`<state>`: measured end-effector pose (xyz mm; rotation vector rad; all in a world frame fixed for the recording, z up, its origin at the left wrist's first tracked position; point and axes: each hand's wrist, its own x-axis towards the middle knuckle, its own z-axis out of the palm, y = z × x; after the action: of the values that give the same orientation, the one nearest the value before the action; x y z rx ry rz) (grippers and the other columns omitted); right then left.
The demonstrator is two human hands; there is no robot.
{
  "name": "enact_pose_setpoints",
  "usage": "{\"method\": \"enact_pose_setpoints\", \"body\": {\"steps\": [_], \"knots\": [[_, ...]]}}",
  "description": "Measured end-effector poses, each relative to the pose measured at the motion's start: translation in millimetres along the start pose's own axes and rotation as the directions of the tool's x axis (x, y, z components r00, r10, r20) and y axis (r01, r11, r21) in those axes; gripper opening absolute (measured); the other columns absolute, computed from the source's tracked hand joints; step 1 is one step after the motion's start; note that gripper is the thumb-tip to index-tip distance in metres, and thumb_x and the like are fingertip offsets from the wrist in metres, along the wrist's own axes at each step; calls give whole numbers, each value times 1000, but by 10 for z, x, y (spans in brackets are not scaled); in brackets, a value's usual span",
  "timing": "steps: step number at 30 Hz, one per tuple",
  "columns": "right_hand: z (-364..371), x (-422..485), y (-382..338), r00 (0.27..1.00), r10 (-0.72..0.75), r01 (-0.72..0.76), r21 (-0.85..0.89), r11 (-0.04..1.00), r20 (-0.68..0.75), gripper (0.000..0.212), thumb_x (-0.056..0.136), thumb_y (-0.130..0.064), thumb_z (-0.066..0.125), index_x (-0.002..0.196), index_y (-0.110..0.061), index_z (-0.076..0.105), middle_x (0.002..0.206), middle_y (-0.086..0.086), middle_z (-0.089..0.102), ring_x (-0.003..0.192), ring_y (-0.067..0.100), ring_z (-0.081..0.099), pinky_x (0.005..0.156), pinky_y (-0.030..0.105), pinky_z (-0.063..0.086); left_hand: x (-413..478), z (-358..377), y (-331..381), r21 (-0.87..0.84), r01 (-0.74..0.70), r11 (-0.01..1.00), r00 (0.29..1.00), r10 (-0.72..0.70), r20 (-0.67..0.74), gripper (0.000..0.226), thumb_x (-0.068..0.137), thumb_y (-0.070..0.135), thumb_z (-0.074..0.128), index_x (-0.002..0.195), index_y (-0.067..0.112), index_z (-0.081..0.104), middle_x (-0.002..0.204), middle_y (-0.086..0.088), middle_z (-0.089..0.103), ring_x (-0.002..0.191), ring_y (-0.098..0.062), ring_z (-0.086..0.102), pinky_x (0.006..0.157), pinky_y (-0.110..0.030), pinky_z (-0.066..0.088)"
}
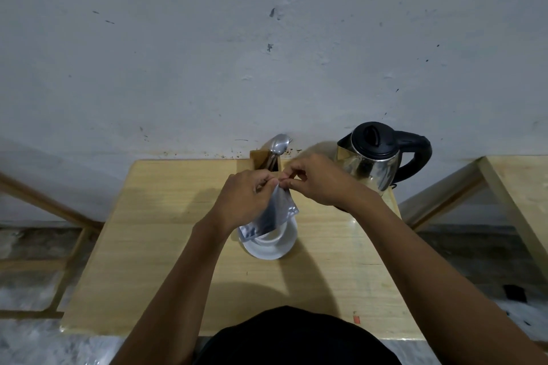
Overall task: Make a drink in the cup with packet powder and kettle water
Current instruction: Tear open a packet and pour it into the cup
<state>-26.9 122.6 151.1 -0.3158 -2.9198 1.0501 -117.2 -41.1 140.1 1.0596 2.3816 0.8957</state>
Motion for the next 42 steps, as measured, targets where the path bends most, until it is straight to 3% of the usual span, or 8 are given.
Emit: {"method": "enact_pose_setpoints", "body": {"steps": [7,11,15,18,24,28,34,42], "knots": [[47,5,-7,987,-78,79,-1,997,-137,5,88,-20,71,85,-18,74,65,-20,53,61,0,49,60,26,37,78,16,16,-178,52,983,998,-58,-26,21,93,32,51,89,29,71,78,7,70,80,-11,64,73,-31,48],[117,-9,20,945,-208,186,-109,976,-252,4,85,-15,72,88,-12,74,81,0,69,77,14,57,68,34,50,87,4,75,-350,115,930,991,-129,-18,23,95,23,51,84,20,70,76,5,65,67,3,55,63,-9,41],[135,7,3,877,-380,304,-273,913,-293,5,83,-12,70,85,-7,72,79,4,70,75,23,60,62,34,49,84,-37,108,-479,167,862,984,-175,28,26,97,20,50,88,3,68,75,-3,62,72,-12,57,76,-28,49],[90,37,3,885,-366,313,-216,925,-288,7,84,-15,72,90,-10,73,81,1,71,76,12,56,65,30,49,83,-86,86,-440,150,885,988,-149,37,26,97,22,49,87,6,67,72,0,62,70,-11,58,74,-26,48],[-40,102,-39,986,-106,109,20,994,-126,13,83,-30,76,93,-22,73,75,-14,60,66,-6,52,61,15,38,71,-196,70,-311,47,949,999,-50,-1,27,97,24,49,78,14,66,75,0,64,74,-10,59,72,-25,44],[-108,138,-69,996,-70,70,-18,997,-51,8,85,-37,72,89,-29,72,75,-8,63,65,4,52,62,29,45,50,-198,65,-312,63,948,998,-67,-1,23,96,29,49,84,24,68,82,5,66,83,-11,61,71,-26,45],[-212,128,-225,994,-100,92,-180,979,-38,21,90,-38,66,102,-23,72,93,-9,62,87,11,56,72,30,46,40,-155,16,-268,30,963,997,-49,-64,21,93,33,54,78,37,68,82,9,69,83,-12,64,70,-29,51],[-95,172,-266,965,-221,202,-137,970,-140,13,88,-24,71,93,-13,76,86,0,71,75,11,56,69,31,48,20,-226,57,-304,-10,953,986,-42,-164,20,92,27,57,79,27,72,77,10,72,78,-4,66,71,-17,49]]}}
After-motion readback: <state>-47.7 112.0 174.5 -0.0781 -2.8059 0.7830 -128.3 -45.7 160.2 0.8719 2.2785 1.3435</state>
